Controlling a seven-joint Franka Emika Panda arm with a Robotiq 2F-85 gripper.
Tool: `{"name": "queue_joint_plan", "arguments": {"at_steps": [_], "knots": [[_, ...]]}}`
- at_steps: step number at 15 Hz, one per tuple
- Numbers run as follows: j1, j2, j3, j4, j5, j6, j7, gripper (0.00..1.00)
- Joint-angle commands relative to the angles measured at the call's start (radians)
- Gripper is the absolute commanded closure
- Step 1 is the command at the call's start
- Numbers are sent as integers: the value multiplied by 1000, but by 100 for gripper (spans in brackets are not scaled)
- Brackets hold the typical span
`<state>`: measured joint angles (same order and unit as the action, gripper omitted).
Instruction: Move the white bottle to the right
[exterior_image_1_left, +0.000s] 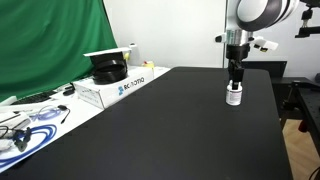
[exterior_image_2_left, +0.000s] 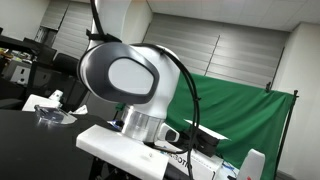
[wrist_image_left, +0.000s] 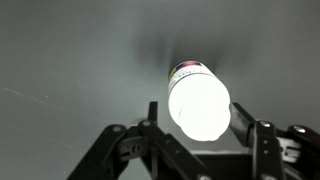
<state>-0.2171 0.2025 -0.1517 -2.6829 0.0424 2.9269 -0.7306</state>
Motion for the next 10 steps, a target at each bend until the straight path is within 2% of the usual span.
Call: {"name": "queue_joint_plan", "arguments": {"at_steps": [1, 2, 10], "knots": [[-30, 25, 20, 35, -34, 5, 48, 58], [-28, 25, 18, 37, -41, 5, 54, 66], [-1, -11, -29, 45, -177, -24, 175, 81]]}}
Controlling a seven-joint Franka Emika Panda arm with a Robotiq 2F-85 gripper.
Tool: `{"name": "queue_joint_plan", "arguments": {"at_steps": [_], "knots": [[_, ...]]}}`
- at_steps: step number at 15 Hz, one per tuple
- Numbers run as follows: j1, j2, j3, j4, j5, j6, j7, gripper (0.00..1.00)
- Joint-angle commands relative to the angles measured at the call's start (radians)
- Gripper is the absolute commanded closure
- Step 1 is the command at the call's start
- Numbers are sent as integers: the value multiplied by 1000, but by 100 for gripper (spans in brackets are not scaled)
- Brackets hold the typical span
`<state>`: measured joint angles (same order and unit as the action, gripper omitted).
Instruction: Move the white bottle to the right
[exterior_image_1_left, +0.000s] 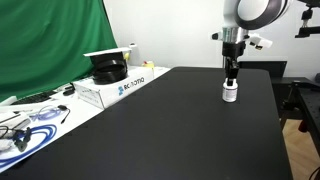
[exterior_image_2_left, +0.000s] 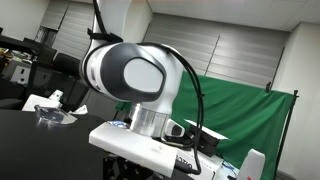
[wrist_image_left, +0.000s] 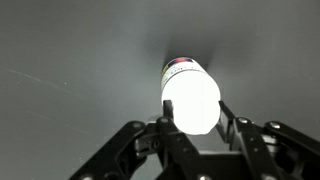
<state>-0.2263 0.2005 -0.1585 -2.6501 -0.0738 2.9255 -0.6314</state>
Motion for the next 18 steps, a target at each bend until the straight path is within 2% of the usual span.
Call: {"name": "queue_joint_plan", "arguments": {"at_steps": [1, 5, 9, 11, 13, 18], "knots": [[8, -15, -28, 12, -79, -25, 92, 81], [0, -67, -34, 4, -110, -44, 121, 81], [-40, -168, -2, -4, -18, -104, 33, 81], [-54, -212, -14, 1, 63, -131, -68, 81], [-65, -249, -49, 21, 186, -165, -254, 81], [-121, -242, -151, 126, 310, -209, -485, 81]]}}
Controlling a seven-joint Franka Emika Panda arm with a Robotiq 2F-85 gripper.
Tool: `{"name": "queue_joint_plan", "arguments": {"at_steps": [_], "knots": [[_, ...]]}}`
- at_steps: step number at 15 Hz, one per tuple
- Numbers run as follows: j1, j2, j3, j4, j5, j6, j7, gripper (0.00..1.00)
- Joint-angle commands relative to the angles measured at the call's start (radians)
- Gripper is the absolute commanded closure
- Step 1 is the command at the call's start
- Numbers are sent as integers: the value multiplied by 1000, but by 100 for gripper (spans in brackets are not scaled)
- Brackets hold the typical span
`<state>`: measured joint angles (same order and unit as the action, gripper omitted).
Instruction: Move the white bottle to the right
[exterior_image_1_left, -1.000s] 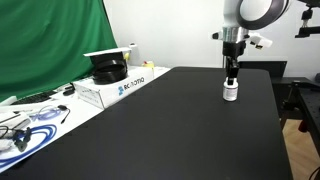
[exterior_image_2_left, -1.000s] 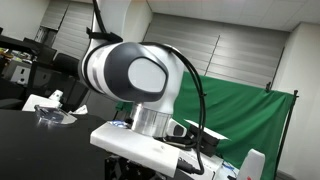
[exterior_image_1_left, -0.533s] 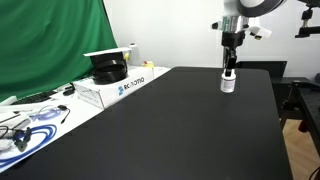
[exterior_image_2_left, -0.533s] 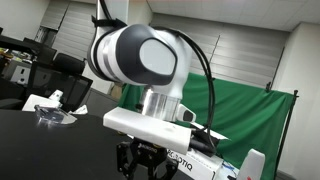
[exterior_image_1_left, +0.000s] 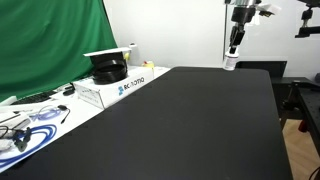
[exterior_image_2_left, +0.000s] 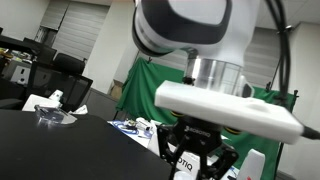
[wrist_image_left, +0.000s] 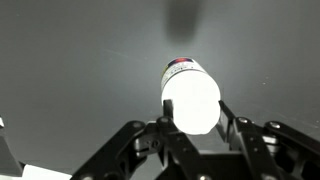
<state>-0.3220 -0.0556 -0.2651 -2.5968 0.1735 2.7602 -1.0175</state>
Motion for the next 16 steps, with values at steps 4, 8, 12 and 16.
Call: {"name": "queue_joint_plan", "arguments": {"at_steps": [4, 8, 12, 16], "knots": [[-43, 15, -72, 84, 83, -39, -117, 81], [-46, 24, -74, 87, 82, -42, -123, 56], [-45, 24, -72, 86, 82, -42, -122, 56], [-39, 76, -66, 138, 93, -34, -94, 81]]}}
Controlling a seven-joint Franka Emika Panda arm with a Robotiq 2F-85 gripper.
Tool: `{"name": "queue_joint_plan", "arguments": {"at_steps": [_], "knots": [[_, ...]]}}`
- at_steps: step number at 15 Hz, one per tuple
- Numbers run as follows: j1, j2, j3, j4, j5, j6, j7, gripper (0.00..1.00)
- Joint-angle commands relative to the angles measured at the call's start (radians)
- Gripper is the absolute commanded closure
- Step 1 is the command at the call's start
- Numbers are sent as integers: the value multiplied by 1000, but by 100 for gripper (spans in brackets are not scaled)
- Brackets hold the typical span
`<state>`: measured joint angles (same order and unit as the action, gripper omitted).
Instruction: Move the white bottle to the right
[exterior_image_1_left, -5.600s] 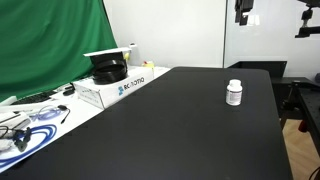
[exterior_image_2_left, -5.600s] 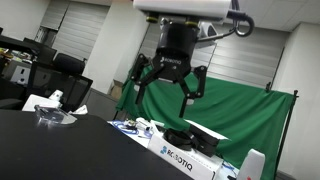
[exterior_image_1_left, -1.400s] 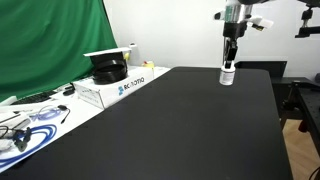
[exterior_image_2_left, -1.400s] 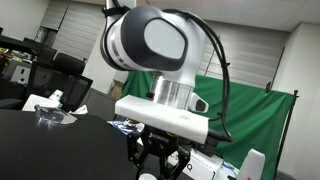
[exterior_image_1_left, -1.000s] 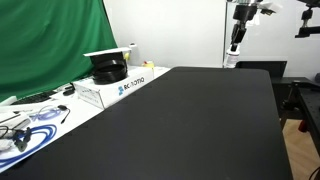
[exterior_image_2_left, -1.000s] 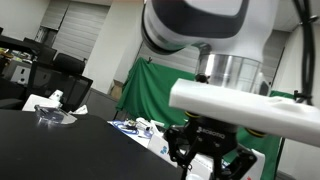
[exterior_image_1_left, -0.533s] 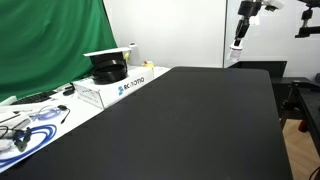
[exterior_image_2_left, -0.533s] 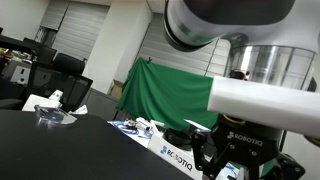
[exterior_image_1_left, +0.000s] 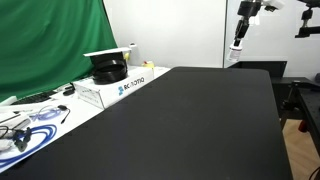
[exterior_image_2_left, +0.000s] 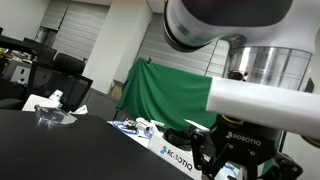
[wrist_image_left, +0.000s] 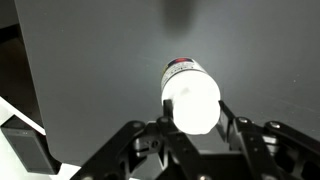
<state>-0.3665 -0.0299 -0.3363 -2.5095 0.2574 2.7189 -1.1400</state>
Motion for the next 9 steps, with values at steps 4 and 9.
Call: {"name": "queue_joint_plan", "arguments": {"at_steps": [4, 9], "knots": [[6, 180, 7, 186, -27, -19, 113, 81], [-38, 329, 49, 343, -16, -47, 155, 81]]}}
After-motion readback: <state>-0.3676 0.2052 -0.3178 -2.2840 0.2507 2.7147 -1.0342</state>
